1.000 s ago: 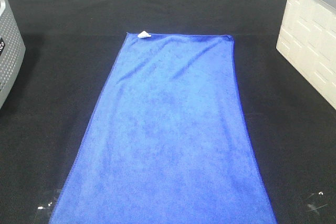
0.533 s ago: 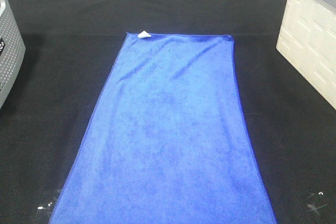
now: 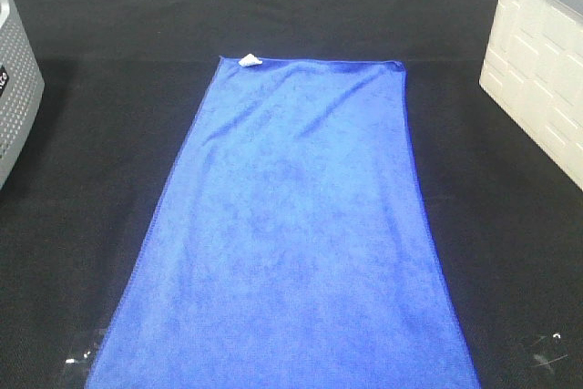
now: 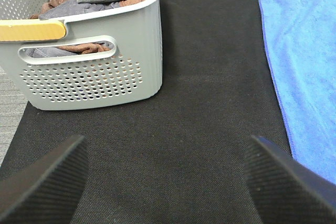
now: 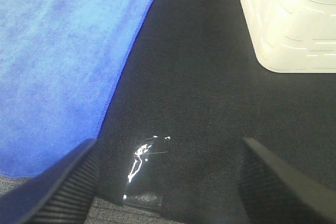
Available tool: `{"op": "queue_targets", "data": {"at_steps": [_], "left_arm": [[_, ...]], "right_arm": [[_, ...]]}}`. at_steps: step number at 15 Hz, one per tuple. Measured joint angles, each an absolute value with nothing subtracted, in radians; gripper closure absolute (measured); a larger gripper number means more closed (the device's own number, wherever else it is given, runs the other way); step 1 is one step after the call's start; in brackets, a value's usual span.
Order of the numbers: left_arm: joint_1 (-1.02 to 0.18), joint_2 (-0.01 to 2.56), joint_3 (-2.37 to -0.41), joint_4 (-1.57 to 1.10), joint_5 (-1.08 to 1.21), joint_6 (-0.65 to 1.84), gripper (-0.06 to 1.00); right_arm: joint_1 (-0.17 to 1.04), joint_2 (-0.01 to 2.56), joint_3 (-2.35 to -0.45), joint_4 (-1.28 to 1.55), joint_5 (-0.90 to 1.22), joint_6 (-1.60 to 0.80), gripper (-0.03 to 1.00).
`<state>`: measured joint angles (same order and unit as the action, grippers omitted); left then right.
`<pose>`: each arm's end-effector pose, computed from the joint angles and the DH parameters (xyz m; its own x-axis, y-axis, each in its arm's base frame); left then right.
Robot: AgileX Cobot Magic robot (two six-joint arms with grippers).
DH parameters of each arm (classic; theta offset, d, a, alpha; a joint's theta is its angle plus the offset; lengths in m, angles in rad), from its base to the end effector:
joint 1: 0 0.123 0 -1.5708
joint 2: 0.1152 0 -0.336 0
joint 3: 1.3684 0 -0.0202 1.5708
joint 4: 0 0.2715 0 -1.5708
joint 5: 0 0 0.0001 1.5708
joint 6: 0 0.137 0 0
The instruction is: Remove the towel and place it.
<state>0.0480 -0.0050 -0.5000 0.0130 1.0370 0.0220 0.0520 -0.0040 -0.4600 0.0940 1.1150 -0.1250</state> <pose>0.0036 0.0017 0.2692 -0.4312 0.0079 -0.9022 -0.0457 0.9985 0.0306 0.0016 0.0117 0.2468 -0.5201 -0.1103 -0.8470 -0.1670 0.9856 -0.0258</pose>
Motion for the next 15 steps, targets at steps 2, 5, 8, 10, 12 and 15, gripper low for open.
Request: {"op": "queue_targets", "data": {"at_steps": [2, 5, 8, 10, 12, 15], "left_arm": [[0.048, -0.005, -0.5, 0.013, 1.038, 0.022, 0.18], [0.048, -0.005, -0.5, 0.013, 1.038, 0.022, 0.18], [0.048, -0.005, -0.5, 0.013, 1.038, 0.02, 0.18], [0.048, -0.005, -0.5, 0.013, 1.038, 0.02, 0.18], [0.048, -0.005, -0.5, 0.013, 1.038, 0.019, 0.18], [0.048, -0.005, -0.5, 0.013, 1.038, 0.019, 0.18]], "right_arm": [[0.052, -0.004, -0.46, 0.094, 1.115, -0.125, 0.26], [0.052, -0.004, -0.46, 0.094, 1.115, -0.125, 0.26], [0.052, -0.004, -0.46, 0.094, 1.115, -0.125, 0.26], [0.052, -0.004, -0.46, 0.094, 1.115, -0.125, 0.26], [0.052, -0.004, -0.46, 0.094, 1.115, -0.125, 0.26], [0.052, -0.004, -0.46, 0.094, 1.115, -0.125, 0.26]]}}
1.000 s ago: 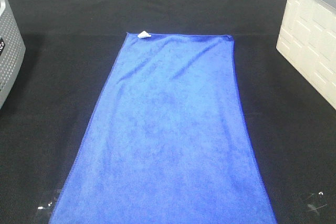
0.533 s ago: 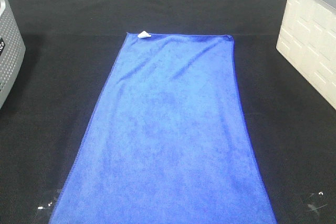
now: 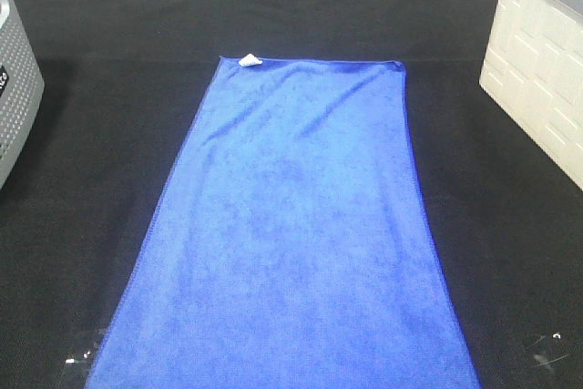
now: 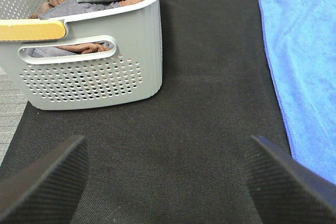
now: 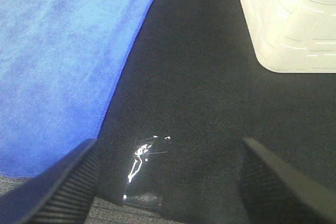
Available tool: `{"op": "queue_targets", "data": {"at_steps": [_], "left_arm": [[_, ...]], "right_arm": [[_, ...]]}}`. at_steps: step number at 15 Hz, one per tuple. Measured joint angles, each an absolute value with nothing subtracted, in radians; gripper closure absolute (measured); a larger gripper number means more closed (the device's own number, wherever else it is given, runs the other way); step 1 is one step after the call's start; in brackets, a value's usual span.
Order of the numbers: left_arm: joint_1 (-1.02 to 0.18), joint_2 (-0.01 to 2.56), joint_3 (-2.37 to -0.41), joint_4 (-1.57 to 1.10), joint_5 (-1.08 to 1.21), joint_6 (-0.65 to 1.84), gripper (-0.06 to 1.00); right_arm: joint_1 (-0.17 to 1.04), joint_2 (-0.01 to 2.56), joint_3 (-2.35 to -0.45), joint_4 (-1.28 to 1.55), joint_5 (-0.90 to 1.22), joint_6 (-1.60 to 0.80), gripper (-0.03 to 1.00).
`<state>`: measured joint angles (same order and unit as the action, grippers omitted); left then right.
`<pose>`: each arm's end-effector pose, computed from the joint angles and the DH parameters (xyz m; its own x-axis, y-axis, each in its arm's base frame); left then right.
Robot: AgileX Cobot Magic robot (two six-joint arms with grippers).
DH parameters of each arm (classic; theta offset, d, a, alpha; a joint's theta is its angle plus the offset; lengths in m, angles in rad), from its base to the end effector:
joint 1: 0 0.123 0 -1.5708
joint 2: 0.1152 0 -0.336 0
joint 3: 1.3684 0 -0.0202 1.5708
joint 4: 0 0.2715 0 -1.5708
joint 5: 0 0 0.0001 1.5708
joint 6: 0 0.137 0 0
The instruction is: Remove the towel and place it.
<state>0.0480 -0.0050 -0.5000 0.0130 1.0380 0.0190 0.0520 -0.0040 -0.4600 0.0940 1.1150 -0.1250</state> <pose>0.0035 0.0017 0.2691 -0.4320 0.0049 -0.9019 -0.0470 0.9985 0.0279 0.0016 0.0117 0.2468 -0.5201 -0.1103 -0.8470 -0.1670 0.9856 -0.0258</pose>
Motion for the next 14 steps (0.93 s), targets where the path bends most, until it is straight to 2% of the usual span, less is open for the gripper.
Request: {"op": "queue_targets", "data": {"at_steps": [14], "left_arm": [[0.048, -0.005, -0.5, 0.013, 1.038, 0.019, 0.18]], "right_arm": [[0.052, -0.004, -0.46, 0.094, 1.115, -0.125, 0.26]]}}
